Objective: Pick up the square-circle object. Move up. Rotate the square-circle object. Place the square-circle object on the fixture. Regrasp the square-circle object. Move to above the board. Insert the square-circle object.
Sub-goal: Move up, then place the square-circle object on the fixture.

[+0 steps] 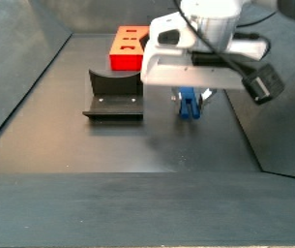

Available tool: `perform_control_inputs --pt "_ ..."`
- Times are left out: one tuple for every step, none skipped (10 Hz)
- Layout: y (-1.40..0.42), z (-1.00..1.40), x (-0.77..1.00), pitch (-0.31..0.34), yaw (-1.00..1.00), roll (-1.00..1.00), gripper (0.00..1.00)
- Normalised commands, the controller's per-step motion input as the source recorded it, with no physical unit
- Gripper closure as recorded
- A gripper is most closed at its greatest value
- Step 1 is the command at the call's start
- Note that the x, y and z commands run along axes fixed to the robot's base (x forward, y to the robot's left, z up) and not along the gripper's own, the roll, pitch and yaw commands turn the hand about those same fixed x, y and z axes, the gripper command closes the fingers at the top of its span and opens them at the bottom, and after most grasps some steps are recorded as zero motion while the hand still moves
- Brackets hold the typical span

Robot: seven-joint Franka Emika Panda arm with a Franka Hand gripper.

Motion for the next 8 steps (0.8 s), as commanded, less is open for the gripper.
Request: perform_control_inputs --pt "0.01 0.44 -0.01 0.067 -0.02 0.04 1.00" --pt "0.00 0.30 -0.01 0.076 -0.02 0.06 1.00" --pt "0.00 1.00 0.00 0.000 0.00 0.00 1.00" --pt "0.00 1.00 0.00 0.003 0.00 0.01 1.00" --pt "0.00 1.00 -0.01 0.019 0.00 0.03 1.00" --pt "0.00 1.00 -0.01 0.036 0.00 0.05 1.00" --pt "0.00 1.00 -0.02 0.057 0.00 0.07 1.00" --pt "0.00 1.00 -0.02 0.061 0.00 0.08 1.00"
